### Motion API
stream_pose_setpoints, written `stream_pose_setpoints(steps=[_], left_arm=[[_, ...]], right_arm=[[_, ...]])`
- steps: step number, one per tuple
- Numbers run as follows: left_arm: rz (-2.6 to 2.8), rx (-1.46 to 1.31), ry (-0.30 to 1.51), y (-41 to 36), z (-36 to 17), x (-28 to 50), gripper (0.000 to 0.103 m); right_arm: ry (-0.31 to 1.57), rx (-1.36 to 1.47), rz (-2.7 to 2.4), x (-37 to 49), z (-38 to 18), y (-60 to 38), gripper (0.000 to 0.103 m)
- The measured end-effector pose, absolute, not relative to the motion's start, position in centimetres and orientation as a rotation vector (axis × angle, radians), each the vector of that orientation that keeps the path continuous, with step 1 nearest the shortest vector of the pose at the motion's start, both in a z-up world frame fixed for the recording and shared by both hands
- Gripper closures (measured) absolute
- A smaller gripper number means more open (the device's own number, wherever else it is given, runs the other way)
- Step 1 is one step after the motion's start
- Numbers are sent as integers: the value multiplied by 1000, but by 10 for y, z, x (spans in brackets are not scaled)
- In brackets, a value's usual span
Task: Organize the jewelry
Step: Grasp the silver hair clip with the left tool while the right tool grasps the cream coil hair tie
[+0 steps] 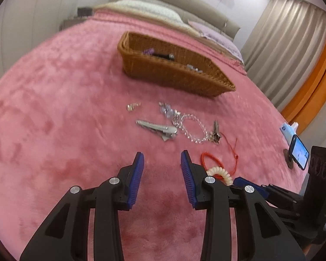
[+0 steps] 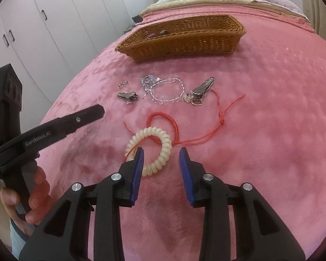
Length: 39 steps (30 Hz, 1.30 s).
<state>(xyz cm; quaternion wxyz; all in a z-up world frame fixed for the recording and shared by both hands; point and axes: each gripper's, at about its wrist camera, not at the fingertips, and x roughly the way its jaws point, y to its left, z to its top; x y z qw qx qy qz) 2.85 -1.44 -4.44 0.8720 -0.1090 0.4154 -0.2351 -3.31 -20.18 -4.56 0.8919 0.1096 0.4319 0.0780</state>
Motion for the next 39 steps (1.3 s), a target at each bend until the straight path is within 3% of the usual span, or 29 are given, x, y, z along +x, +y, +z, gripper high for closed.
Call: stream_pose_setpoints(steps=[5,8,18,23,34,36,37,38,39], left_arm=[[-482,-294,914,-22,-51,43,57],[-459,-340,933,-26,-54,57,56],[-375,-289,949,-55,-55,85,55],[-349,-177,936,-60,-54,82,82],[-482,-132,937,-22,-54,54,81],[-502,-127,928,-18,-55,47,81],[-508,-126,926,-17,-55,45,81],[-515,-126,923,-16,-55,42,81],[-522,-126,922,-15,-56,40,81]], right_arm=[[889,211,142,-33,-53,-201,82],[874,180,146,-35,-53,-198,92],[820,120,108,-46,-45,-209,92],[818,139,108,-48,-42,-216,92],[849,237,88,-54,-36,-245,92],[864,309,134,-55,-39,-250,87],[866,331,155,-55,-40,-251,75],[866,345,160,-55,-41,-251,57],[862,336,143,-54,-41,-250,53]])
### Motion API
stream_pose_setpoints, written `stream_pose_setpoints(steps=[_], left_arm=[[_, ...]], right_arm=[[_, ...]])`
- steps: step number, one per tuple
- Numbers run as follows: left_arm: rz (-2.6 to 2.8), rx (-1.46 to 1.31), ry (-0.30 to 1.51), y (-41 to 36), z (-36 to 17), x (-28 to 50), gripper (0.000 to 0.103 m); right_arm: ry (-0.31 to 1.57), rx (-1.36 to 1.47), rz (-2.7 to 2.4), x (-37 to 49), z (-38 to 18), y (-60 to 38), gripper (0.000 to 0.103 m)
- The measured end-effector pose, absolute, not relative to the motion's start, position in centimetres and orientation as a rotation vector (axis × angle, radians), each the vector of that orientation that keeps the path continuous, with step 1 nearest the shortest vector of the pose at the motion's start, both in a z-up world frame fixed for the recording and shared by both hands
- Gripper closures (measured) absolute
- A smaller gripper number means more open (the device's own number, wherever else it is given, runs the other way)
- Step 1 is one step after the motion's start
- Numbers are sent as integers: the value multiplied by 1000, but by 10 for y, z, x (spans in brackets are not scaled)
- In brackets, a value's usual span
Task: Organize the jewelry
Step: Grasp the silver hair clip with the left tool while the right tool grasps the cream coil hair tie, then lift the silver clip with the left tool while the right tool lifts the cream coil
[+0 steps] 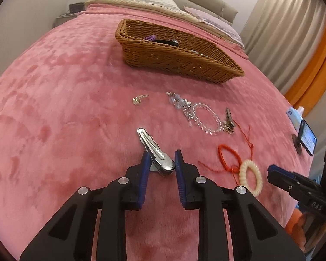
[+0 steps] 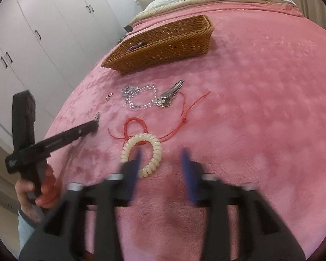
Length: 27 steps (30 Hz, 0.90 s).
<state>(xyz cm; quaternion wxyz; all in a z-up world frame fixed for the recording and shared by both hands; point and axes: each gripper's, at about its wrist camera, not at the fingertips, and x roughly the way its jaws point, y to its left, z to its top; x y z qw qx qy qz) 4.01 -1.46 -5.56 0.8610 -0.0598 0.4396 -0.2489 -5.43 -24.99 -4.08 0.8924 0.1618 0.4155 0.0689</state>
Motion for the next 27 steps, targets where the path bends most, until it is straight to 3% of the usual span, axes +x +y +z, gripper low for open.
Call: stream_pose_setpoints(steps=[4,9,13,27], left_arm=[[-555,-110,911,-13,-57,32,81],[-604,-100,894,-15,-58,26,81],[-624,-78,879,-19,-57,21,81],[-643,-48,840,-21,-50,12,84]], right_arm=[[869,259,114,-50,-44,-236,54],[863,179,56,-43,-52,-220,64],[846,66,29,-41,-55,-202,91],[685,60,63,-63,-13,-199,93]])
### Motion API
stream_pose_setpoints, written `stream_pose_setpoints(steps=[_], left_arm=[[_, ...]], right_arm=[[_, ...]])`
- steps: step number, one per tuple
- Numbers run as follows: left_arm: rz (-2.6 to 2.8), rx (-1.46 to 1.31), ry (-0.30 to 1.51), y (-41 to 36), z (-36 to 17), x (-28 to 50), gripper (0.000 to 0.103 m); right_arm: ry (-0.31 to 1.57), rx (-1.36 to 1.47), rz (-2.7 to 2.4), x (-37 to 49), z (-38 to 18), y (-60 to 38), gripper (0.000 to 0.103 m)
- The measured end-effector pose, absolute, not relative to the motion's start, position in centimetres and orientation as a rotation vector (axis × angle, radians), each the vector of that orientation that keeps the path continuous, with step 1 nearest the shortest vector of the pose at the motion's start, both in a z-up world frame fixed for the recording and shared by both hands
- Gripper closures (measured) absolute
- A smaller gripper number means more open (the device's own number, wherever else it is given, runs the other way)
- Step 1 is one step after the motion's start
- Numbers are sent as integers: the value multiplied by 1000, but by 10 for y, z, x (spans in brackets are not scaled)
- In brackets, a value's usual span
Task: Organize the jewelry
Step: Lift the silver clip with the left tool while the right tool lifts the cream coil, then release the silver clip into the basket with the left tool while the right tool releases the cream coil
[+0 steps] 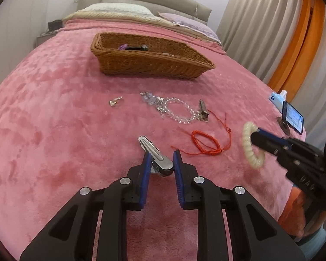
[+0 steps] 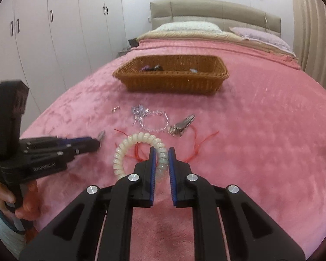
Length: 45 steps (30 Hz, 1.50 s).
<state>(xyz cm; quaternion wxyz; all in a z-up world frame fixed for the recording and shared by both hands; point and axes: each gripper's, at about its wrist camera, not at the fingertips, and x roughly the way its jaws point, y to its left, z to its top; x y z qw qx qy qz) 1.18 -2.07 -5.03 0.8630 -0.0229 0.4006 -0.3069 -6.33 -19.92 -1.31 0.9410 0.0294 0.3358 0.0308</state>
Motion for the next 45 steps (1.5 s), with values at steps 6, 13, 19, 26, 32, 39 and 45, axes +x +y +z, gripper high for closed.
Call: stream_pose_setpoints(steps=[6,13,19,26,32,39,45], left_arm=[[-623,9,893,-20,-54,11,81],[-556,54,907,-2,-53,3,74],[-576,57,897,-9,-52,3,59],[-569,61,884,-19,-55,2,58],[-598,66,877,-23,-54,-3,58],[-568,92,849,-28,-55,-4,88],[-571,42,771,-24,-37,-9,88]], right_arm=[[711,78,61,-60,-20,-205,93],[780,116,64,-55,-38,-214,93],[826,118,78,-57,-49,-212,93],[853,186,118,-57,-53,-220,86],[849,164,114,-58,-53,-216,80],[819,17,72,-60,-54,-193,92],[756,16,110,-67,-35,-186,93]])
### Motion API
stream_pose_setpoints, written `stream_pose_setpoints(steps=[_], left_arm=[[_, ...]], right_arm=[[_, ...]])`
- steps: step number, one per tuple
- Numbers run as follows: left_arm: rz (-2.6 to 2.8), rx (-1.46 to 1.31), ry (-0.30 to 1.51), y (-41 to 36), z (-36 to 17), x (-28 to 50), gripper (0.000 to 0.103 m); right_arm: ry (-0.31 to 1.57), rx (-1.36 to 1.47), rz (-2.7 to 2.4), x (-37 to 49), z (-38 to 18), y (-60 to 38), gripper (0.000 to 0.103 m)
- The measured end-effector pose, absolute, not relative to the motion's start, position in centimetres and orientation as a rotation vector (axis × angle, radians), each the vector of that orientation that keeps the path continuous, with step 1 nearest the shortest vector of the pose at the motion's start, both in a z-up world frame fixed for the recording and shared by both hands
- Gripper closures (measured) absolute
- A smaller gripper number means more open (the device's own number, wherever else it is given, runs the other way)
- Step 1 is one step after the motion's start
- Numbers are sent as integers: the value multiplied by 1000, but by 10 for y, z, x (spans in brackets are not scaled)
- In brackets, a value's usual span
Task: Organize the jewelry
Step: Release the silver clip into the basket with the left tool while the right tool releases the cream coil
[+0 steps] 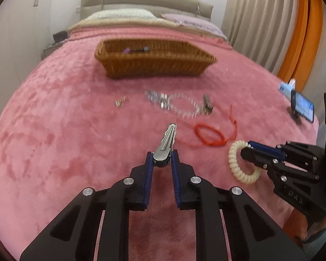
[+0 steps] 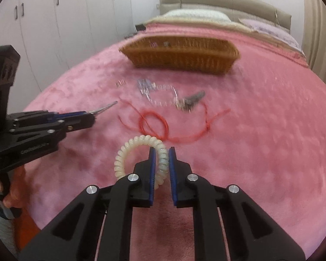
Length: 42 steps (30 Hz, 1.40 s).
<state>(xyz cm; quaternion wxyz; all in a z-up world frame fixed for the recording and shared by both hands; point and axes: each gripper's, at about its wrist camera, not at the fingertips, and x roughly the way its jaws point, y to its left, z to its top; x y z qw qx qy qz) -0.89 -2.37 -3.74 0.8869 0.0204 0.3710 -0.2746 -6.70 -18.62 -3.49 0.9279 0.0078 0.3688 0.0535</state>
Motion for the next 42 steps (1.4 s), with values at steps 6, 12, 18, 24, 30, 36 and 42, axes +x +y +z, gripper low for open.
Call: stream_pose_setpoints(steps=[6,12,18,24,30,36,42], left_arm=[[-569,-22,645,-22,10,0,88],[-544,-58,534,-31,57,33,88],[-510,-118,504,-42,83,97,88],[-469,-140,543,-58,70,174,88],[-429,-139,641,-71,28,230,88],[-428,-115,714,-76,-4,242,88],[-440,-104,726,-79,-7,238,87]], right_arm=[[611,41,123,-58,21,-196,93],[496,72,101,-13,71,-221,93],[435,89,56,56,98,-242,93],[495,115,25,144,79,-254,93],[652,184,35,216,25,-262,93],[740,162,38,231,-6,-256,93],[746,183,43,228,-9,-257,92]])
